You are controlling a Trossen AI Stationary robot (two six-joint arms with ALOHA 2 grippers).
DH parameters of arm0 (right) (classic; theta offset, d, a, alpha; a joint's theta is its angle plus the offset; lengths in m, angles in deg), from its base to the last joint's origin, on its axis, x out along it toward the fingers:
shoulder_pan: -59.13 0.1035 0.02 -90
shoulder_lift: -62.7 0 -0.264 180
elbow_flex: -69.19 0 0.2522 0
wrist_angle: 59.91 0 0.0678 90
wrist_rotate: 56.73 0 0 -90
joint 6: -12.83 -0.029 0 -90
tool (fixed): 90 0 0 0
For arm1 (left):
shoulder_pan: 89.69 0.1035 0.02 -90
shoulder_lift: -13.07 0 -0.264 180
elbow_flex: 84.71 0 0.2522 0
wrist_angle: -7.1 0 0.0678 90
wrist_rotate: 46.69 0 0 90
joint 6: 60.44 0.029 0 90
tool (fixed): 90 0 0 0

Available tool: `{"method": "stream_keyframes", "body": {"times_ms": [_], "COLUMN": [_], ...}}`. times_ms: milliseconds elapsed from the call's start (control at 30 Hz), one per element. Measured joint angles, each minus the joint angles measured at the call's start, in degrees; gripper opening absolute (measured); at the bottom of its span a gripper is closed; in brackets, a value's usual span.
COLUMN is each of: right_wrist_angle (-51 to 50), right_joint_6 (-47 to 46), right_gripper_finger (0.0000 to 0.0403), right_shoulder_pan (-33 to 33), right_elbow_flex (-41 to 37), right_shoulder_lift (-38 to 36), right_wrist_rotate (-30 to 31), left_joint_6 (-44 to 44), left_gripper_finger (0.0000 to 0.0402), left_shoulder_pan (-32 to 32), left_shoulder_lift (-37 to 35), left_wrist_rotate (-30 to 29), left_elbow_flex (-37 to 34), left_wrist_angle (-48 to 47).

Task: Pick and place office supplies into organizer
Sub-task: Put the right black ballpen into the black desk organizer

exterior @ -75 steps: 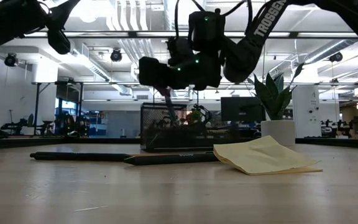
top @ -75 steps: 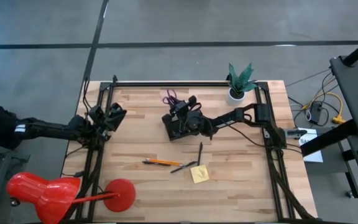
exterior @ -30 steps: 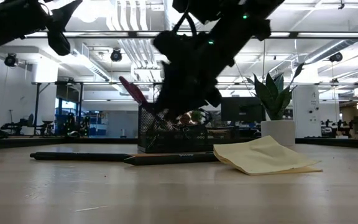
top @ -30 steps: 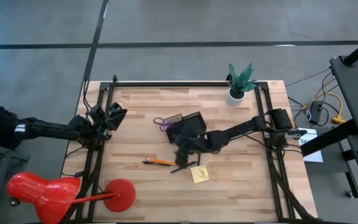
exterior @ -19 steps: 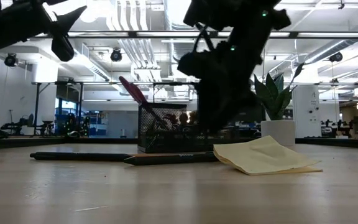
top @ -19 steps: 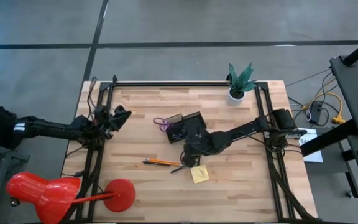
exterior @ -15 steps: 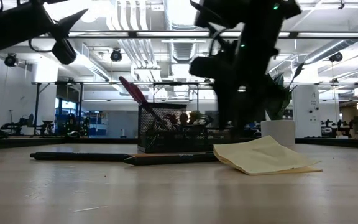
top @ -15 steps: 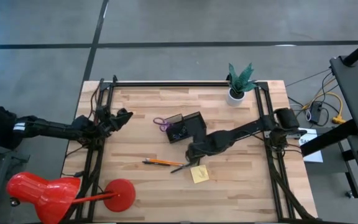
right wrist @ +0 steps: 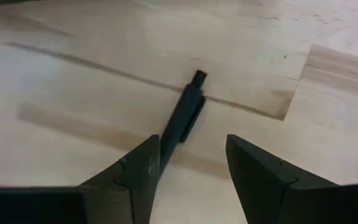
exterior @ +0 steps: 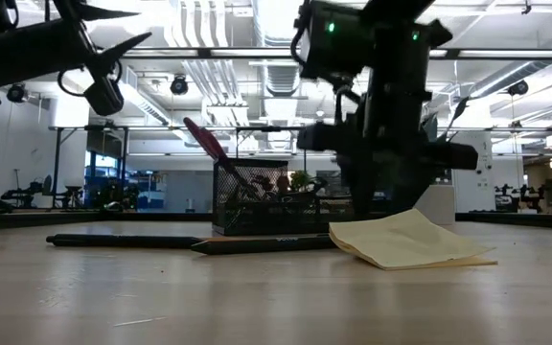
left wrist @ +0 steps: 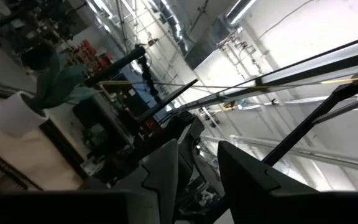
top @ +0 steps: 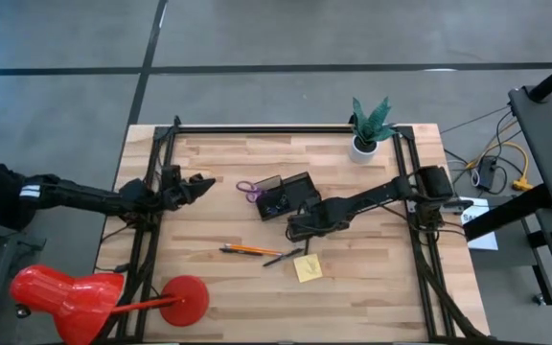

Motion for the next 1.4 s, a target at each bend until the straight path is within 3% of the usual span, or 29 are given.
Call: {"method": "stream_keyframes", "body": {"times_ms": [233, 833, 1033, 1400], "right_wrist_angle": [1.5, 0.2, 6.7, 24.4], "right_joint_6": [2.9, 14.2, 20.5, 29.4], "right_gripper_finger": [0.0158, 0.0066, 0.0019, 0.0015], "right_shoulder_pan": [-0.5, -0.4, -0.5, -0.6], "right_elbow_flex": [1.3, 0.2, 0.5, 2.2], "right_shoulder_lift": [2.1, 2.4, 2.5, 1.5], "right_wrist_rotate": [-2.0, 3.4, 4.7, 8.5], "left_joint_6": [0.0, 0.1, 0.1, 0.1], "left_gripper_finger": [0.0099, 0.0099, 0.0099, 0.0099], "left_shoulder_pan": [0.0, 0.0, 0.0, 0.0], "left_shoulder_lift": [0.5, 1.0, 1.0, 0.9], "left_wrist_rotate": [0.0, -0.2, -0.4, -0.6], "left_elbow_flex": [0.0, 0.0, 0.0, 0.0], "left_wrist_angle": [0.1, 0.0, -0.1, 0.1]}}
